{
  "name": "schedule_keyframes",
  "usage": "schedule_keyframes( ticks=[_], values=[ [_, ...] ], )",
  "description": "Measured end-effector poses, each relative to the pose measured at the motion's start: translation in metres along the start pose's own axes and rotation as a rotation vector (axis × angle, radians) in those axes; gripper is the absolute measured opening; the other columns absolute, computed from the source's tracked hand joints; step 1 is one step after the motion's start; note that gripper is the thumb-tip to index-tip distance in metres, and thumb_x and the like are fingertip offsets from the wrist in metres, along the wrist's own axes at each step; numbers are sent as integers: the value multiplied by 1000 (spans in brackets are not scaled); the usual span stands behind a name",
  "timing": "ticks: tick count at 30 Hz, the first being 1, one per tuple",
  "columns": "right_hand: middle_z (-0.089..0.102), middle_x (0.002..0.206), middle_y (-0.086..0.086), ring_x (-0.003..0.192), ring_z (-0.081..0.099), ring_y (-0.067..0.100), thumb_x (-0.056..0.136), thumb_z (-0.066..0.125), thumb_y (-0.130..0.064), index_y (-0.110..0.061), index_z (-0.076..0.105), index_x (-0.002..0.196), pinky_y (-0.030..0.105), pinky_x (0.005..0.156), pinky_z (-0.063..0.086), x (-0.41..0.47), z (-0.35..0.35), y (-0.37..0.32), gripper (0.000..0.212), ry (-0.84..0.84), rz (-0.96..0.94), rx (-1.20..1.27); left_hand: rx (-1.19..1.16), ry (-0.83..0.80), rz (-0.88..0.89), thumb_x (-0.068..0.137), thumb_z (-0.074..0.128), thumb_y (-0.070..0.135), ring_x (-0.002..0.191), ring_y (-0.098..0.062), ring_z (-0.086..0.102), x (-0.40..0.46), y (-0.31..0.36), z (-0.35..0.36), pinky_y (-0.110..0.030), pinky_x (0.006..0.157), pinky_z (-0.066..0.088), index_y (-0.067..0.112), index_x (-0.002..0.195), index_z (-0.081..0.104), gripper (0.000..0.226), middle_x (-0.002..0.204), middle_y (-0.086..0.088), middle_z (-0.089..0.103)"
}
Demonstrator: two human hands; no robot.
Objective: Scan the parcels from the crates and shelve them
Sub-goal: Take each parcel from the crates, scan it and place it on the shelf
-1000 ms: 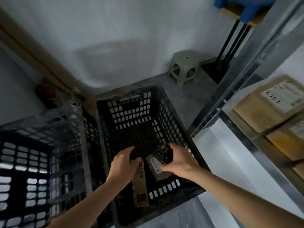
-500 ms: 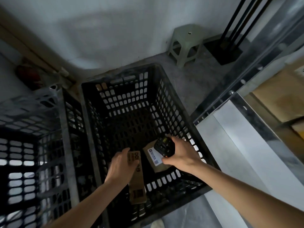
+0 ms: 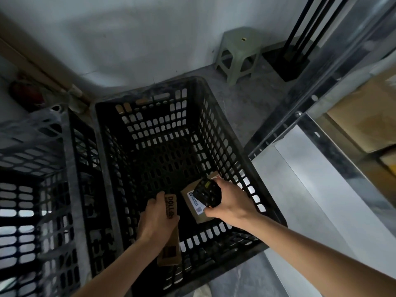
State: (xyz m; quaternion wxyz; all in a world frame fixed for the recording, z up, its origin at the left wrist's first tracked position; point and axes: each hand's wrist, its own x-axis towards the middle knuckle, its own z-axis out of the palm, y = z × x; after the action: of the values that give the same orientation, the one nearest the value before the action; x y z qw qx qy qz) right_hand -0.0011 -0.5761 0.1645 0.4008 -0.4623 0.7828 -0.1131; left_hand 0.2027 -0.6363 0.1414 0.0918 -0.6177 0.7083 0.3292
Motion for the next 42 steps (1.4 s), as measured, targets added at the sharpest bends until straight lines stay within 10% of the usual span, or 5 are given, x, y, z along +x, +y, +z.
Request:
schedule_keyframes(
  ticks=[10, 30, 36, 42],
  values=[
    [68, 94, -13, 86, 67, 5, 66, 85, -38, -35, 60, 109, 36, 78, 61, -12, -32, -33, 50, 20, -25, 33, -184, 145, 110, 88, 72, 34, 101, -13, 54, -9, 16, -105, -21, 68, 43, 26, 153, 36, 75, 128, 1, 60],
    [74, 95, -13, 91, 67, 0, 78, 82, -14, -33, 70, 98, 11, 67, 46, -24, -80, -145, 30, -19, -21, 478, -818, 414, 137, 86, 74, 24, 94, -12, 69, -24, 26, -218, -38, 82, 60, 39, 145, 42, 69, 123, 8, 61],
    [74, 102, -13, 98, 65, 1, 78, 84, -16, -33, 70, 105, 10, 70, 44, -25, -85, -149, 35, 7, -40, 507, -669, 401, 167, 93, 69, 24, 105, -5, 63, -23, 20, -218, -10, 70, 44, 37, 157, 28, 78, 132, 15, 54],
    [70, 109, -12, 102, 63, 2, 76, 85, -18, -34, 65, 112, 16, 75, 43, -28, -89, -141, 44, -15, -24, 473, -782, 431, 139, 93, 69, 29, 98, -7, 69, -19, 22, -211, -41, 86, 61, 38, 142, 51, 53, 118, 21, 64]
  ],
)
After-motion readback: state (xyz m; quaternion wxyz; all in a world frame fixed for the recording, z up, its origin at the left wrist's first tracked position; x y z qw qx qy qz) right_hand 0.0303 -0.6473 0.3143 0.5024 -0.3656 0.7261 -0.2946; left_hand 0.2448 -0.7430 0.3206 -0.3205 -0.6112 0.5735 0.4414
